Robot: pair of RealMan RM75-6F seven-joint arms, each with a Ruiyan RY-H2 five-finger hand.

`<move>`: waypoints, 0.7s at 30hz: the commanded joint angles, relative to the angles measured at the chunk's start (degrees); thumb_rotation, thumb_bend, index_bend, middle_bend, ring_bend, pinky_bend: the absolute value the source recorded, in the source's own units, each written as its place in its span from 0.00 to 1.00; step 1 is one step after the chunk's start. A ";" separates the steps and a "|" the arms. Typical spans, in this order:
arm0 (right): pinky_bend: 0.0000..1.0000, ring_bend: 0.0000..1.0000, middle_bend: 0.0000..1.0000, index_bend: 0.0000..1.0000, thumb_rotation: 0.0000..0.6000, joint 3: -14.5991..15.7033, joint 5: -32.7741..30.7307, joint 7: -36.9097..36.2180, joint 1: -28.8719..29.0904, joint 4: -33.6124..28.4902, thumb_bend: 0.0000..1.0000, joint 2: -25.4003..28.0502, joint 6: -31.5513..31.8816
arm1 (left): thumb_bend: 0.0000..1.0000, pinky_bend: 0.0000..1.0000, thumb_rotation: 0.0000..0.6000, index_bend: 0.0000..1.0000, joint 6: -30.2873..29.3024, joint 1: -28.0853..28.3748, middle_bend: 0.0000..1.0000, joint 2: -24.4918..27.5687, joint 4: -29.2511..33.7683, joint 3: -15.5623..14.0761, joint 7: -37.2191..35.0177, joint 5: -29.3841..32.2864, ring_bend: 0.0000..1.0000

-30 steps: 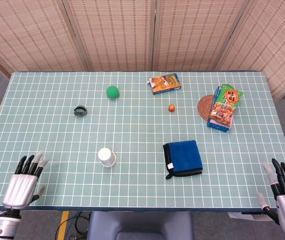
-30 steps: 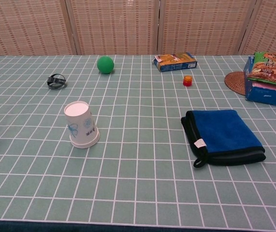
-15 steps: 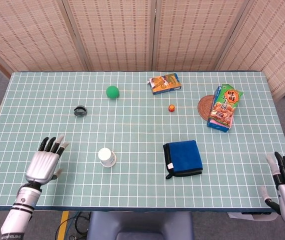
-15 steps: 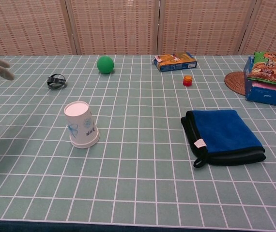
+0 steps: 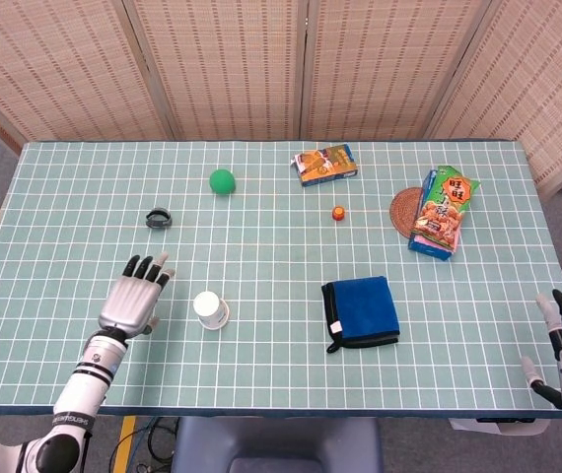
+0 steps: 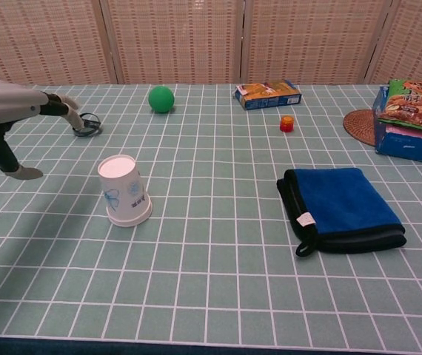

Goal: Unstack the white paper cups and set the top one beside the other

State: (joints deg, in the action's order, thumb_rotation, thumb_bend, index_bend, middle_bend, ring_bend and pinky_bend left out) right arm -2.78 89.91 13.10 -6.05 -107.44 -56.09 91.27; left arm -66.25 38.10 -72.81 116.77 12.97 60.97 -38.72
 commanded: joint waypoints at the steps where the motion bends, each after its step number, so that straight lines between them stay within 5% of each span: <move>1: 0.00 0.00 0.00 0.01 1.00 0.13 0.10 -0.67 0.04 -0.02 0.31 0.35 0.19 | 0.30 0.00 1.00 0.21 -1.90 2.01 0.00 -1.85 0.56 -1.01 1.30 2.15 0.00; 21: 0.00 0.00 0.00 0.01 1.00 1.06 0.74 -4.55 0.15 0.44 0.31 2.10 0.95 | 0.29 0.00 1.00 0.21 -8.32 11.00 0.00 -7.91 -1.22 -1.96 3.51 12.28 0.00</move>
State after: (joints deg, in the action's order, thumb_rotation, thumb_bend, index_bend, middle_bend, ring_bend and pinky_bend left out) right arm -1.75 90.59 8.63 -5.88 -107.02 -54.04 92.14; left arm -74.42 48.93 -80.56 115.65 11.08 64.50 -26.62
